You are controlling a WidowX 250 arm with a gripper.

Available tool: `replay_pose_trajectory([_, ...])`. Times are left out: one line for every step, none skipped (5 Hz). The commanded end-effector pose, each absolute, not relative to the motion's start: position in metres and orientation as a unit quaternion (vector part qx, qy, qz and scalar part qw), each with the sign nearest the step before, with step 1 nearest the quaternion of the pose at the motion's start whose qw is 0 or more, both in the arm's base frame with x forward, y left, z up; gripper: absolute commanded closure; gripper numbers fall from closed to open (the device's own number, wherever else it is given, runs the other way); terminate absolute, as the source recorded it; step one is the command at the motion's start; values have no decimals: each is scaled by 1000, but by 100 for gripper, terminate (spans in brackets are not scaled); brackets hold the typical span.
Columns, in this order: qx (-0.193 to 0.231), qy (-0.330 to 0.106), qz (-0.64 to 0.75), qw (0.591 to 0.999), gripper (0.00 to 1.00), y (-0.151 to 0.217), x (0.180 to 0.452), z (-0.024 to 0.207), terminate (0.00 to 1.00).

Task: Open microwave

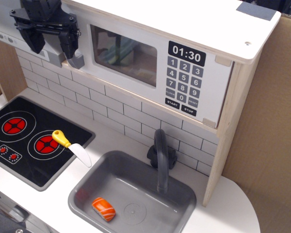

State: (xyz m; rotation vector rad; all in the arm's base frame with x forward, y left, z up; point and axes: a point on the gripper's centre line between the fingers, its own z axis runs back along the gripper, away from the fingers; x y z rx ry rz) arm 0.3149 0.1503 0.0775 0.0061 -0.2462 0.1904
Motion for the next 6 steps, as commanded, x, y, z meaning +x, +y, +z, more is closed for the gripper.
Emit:
replay_pose_trajectory([2, -172, 29, 985, 100, 148, 326, 97, 0])
replay_pose_trajectory([-13, -188, 9, 982, 100, 146, 327, 98, 0])
replay_pose_trajectory([-8, -198, -13, 980, 100, 143, 326, 95, 0])
replay_pose_trajectory([3, -219, -15, 975, 100, 139, 322, 92, 0])
replay_pose_trajectory([2, -218, -46, 975, 100, 127, 305, 85, 0])
replay_pose_trajectory([-5, -215, -57, 975, 100, 120, 288, 88, 0])
